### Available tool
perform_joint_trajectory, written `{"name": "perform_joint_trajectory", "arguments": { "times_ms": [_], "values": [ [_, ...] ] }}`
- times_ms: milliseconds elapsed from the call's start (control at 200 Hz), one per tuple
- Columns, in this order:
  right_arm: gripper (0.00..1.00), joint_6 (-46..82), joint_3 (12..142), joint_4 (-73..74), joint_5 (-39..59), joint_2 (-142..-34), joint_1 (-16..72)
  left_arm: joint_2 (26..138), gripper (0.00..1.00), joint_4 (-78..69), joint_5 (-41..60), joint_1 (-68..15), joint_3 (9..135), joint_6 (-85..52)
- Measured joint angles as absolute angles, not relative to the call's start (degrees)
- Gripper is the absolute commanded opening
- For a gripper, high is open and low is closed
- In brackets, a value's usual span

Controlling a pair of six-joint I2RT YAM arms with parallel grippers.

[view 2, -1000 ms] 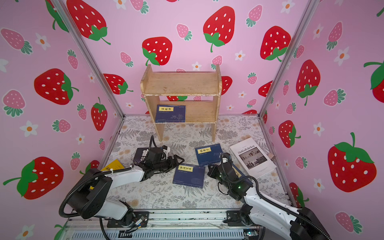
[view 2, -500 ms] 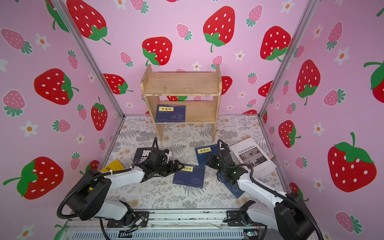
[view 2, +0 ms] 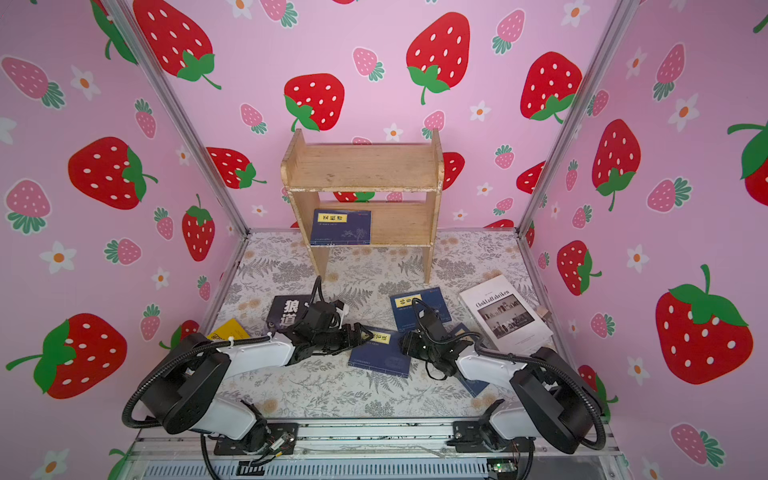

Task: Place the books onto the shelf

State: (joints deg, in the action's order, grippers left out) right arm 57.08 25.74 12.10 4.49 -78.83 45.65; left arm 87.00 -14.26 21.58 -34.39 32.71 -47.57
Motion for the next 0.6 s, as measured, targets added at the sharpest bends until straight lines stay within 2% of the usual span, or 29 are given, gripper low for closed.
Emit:
{"name": "perform_joint_trajectory", "arguments": {
  "times_ms": [85,155,265,440,600],
  "values": [
    [0.52,56.75,25.71,14.76,4.62,-80.34,45.36,88.07,0.90,-16.58,21.50,-34.39,32.71,-48.49],
    [0.37,56.88,25.61,16.36,5.32,-81.21,45.41,89.10,0.90,-18.59,21.54,-34.39,32.77,-49.28],
    [0.24,57.28,24.40,17.23,5.78,-80.90,45.36,90.54,0.90,-21.04,21.17,-34.28,33.26,-50.02],
    [0.12,57.34,22.52,17.45,5.78,-76.77,45.60,92.66,0.89,-22.74,20.51,-34.24,34.79,-50.87],
    [0.05,57.98,22.41,16.36,5.10,-72.20,45.82,92.95,0.90,-22.17,20.38,-34.09,35.44,-50.83]
  ]
}}
